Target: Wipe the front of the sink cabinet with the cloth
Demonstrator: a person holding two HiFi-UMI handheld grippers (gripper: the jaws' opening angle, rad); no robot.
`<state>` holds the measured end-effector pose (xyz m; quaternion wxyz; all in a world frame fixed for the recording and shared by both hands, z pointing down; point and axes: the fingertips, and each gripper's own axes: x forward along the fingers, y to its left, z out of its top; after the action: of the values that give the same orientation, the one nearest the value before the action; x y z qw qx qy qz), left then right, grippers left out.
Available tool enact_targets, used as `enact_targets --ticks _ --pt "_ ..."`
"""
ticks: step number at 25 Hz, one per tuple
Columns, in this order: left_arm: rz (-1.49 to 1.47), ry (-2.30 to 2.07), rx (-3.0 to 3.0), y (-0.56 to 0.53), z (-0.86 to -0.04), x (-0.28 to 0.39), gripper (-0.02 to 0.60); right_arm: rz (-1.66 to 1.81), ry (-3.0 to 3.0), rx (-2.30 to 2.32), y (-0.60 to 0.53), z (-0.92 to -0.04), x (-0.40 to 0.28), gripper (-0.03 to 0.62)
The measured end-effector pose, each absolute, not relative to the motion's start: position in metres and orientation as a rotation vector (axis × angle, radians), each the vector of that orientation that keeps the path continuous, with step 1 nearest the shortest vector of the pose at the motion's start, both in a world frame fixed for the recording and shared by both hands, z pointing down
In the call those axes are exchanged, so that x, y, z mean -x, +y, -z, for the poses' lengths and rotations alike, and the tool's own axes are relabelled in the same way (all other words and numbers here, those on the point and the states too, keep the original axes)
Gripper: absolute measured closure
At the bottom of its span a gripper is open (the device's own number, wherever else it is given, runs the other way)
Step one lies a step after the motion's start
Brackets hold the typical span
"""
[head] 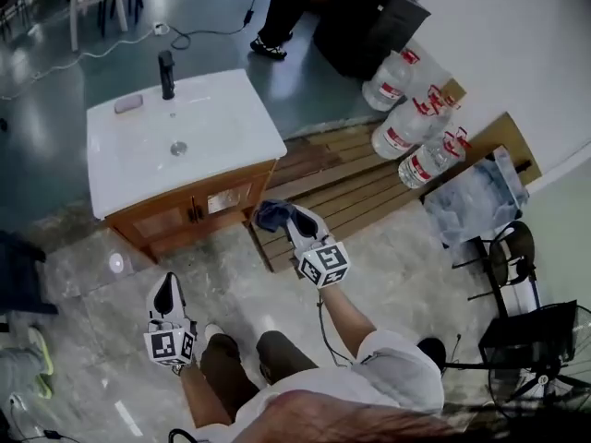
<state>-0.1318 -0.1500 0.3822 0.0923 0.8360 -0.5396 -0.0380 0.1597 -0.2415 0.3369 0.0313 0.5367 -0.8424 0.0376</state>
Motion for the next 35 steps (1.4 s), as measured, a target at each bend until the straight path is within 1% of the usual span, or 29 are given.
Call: enact_targets --ticks 4,7,10,12,15,19,24,29,35 --pt "0.114 -1.549 -2.598 -0.126 -0.224 0.100 0.577 -0.122 -2.646 -1.557 -0.201 -0.186 -0.170 0.539" --pt "0.126 -1.532 -2.635 -0.092 -0.125 0.072 0.577 -0.103 -2.679 -1.559 -0.157 -0.086 -0.188 0.539" --pt "0.176 -1.513 -2.705 -0.060 -0.044 0.039 0.577 -0.034 -2.746 -1.607 -0.113 -0.004 -0.210 0.539" --pt "0.209 -1.503 -2.748 -0.040 -0.009 0.021 0.577 0.026 -2.801 -1.632 -0.083 0.032 -0.222 0.539" --pt "0.230 -1.507 -2.764 -0.011 0.012 0.000 0.577 0.056 -2.853 -1.631 -0.048 0.050 -0.236 0.539" --pt "0.151 -1.523 -2.726 0.018 0.004 -0.013 0.577 -0.023 -2.865 -1.611 -0.025 0.038 -0.248 0.539" --pt "0.099 -1.543 -2.707 0.029 0.010 -0.017 0.577 -0.103 -2.876 -1.630 -0.012 0.032 -0.260 0.539" --pt "0.116 -1.532 -2.698 0.029 0.021 -0.020 0.577 -0.145 -2.879 -1.619 -0.006 0.030 -0.255 0.539" --pt "0.141 -1.546 -2.688 0.036 0.023 -0.004 0.577 -0.090 -2.859 -1.611 -0.005 0.033 -0.233 0.543"
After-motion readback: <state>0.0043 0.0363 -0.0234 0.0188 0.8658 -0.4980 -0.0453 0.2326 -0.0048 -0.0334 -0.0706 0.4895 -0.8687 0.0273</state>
